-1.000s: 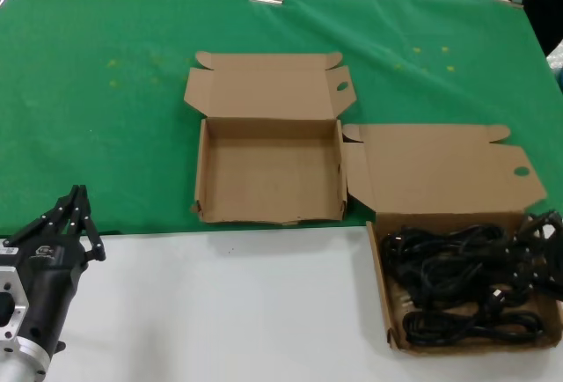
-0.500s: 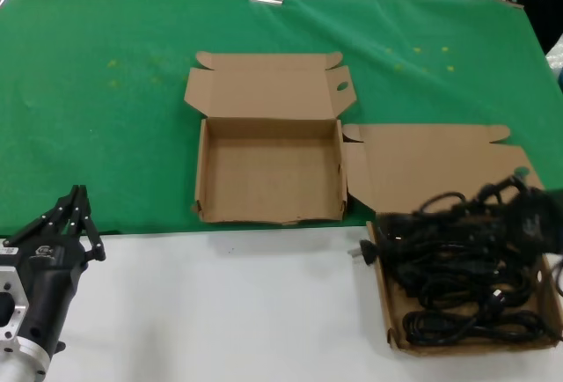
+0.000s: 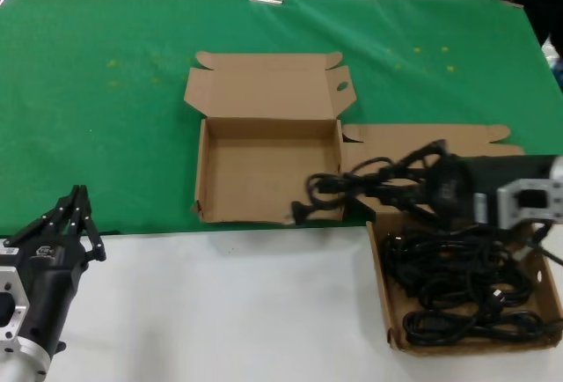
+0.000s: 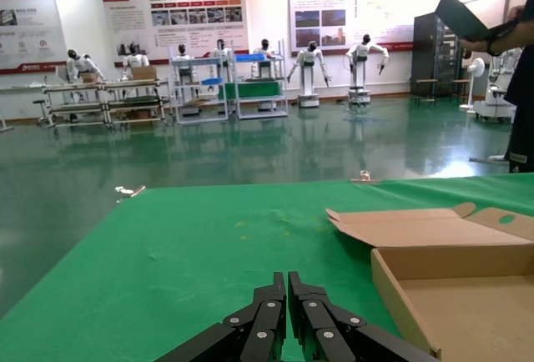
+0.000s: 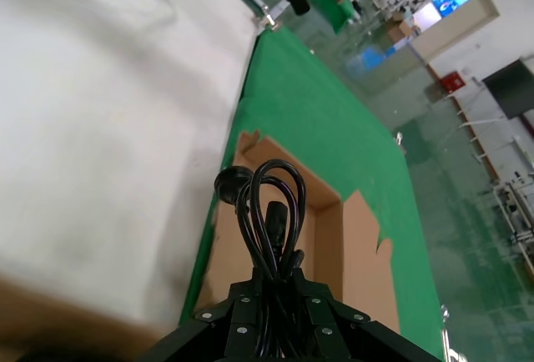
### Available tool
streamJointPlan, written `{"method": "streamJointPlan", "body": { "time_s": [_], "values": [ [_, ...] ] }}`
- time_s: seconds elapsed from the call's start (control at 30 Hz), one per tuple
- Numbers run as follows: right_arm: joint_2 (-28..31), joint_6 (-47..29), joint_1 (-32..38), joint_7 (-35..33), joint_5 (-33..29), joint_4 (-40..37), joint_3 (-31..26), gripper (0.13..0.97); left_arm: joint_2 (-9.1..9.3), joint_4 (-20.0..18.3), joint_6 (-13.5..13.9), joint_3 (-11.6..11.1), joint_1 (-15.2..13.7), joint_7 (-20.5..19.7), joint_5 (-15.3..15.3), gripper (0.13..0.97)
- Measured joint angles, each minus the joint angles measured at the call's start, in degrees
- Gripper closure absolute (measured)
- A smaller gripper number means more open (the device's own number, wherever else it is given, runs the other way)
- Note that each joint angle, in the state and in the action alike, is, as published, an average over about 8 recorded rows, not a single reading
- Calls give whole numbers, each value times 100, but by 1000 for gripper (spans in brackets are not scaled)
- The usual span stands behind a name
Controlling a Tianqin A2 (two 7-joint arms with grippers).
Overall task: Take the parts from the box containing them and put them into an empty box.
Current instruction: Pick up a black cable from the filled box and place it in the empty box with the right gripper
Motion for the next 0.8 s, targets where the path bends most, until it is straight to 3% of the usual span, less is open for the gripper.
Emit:
{"method": "streamJointPlan", "body": {
  "time_s": [0.53,0.8],
  "values": [
    [-1303,692,495,-396,-201,-1098,-250,883,0,0,0,0,0,0,0,929],
    [-2131,1022,1193,-1611,-80,-2909,-59,884,0,0,0,0,0,0,0,929]
  ]
}}
